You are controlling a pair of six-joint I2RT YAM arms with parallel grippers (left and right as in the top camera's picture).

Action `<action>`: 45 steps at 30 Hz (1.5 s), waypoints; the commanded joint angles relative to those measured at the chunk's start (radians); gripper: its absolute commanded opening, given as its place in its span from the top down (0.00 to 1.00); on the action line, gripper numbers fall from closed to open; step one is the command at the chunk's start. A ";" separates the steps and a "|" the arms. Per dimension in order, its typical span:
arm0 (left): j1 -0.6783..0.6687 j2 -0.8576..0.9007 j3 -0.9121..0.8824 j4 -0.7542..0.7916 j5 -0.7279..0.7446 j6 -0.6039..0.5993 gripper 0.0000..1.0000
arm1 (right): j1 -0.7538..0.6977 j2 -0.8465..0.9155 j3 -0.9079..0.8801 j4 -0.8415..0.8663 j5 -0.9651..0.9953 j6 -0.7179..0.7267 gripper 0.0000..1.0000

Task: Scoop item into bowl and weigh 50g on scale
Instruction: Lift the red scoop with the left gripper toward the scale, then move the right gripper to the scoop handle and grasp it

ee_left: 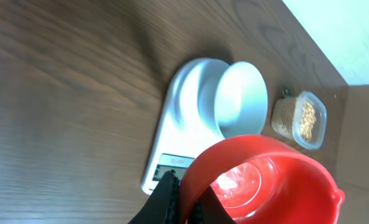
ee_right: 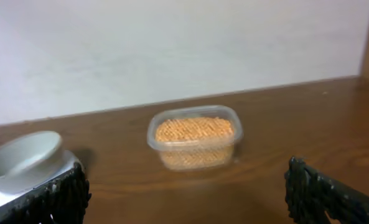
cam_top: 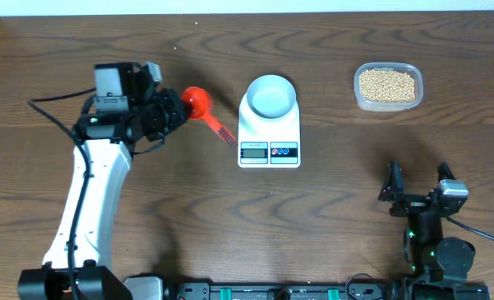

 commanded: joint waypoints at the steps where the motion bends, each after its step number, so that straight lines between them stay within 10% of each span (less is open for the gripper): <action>1: -0.045 -0.005 0.007 0.013 0.013 -0.041 0.93 | 0.010 -0.005 -0.001 0.095 -0.169 0.123 0.01; 12: -0.172 -0.006 0.007 0.109 0.012 -0.115 0.93 | 0.009 0.073 0.095 0.224 -0.368 0.233 0.01; 29: -0.352 -0.005 0.007 0.301 -0.190 -0.511 0.93 | 0.016 0.926 0.702 0.224 -1.019 0.348 0.01; 45: -0.458 0.000 0.007 0.246 -0.261 -0.698 0.93 | 0.178 1.258 0.778 0.270 -1.027 0.479 0.01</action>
